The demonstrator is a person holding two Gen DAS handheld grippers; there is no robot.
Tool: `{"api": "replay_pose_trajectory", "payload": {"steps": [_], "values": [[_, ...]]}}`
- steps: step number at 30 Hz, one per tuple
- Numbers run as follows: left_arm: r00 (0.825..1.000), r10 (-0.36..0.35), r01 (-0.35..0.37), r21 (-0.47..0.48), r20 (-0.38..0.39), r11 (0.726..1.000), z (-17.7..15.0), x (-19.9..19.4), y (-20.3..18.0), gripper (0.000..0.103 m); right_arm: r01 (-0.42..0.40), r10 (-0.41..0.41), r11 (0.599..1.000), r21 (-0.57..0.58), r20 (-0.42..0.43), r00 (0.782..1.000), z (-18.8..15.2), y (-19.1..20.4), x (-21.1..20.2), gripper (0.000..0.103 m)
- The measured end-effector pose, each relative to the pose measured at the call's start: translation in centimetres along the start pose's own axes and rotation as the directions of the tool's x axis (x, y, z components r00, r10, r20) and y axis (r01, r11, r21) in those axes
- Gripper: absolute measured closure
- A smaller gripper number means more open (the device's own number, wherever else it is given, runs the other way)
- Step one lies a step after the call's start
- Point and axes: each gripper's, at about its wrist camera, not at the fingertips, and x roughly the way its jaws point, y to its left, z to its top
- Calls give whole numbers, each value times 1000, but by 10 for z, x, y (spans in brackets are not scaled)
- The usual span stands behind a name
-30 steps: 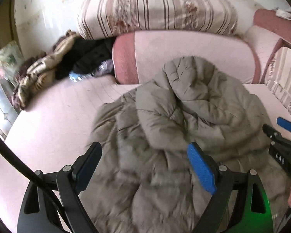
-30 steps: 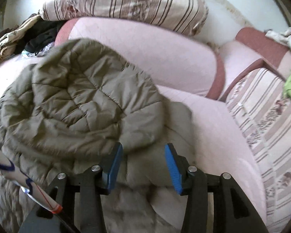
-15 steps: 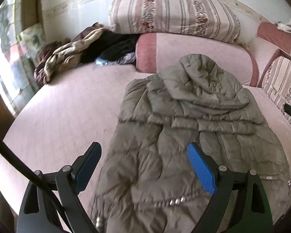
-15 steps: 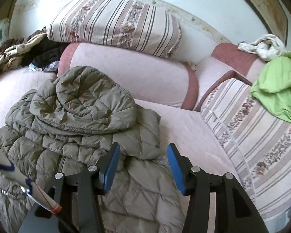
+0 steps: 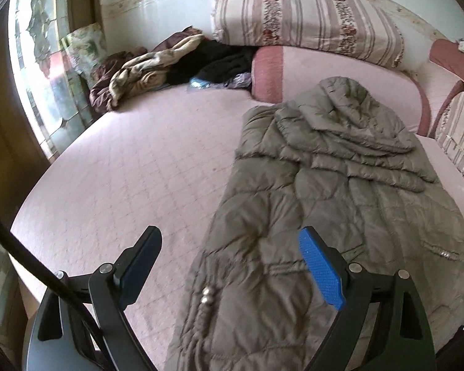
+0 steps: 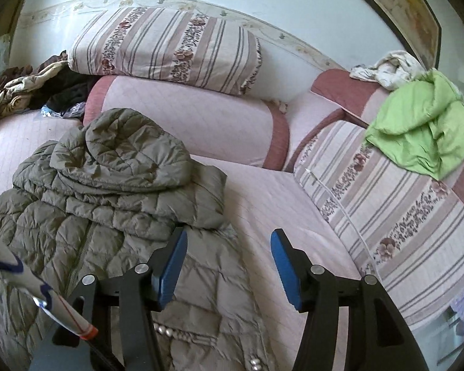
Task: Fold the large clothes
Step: 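Move the open left tool to the jacket hem by the pearl beads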
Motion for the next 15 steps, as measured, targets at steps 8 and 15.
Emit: {"api": "replay_pose_trajectory", "payload": {"steps": [8,15], "values": [[999,28,-29,-17,-29,999,-15,1,21,13,25,-23,999,41,-45,999,-19,-26,0,40],[992,-29,15,-108,-125,994,-24,20,52,13,-2,32,992,128,-234,972,-56,-66,41,36]]}}
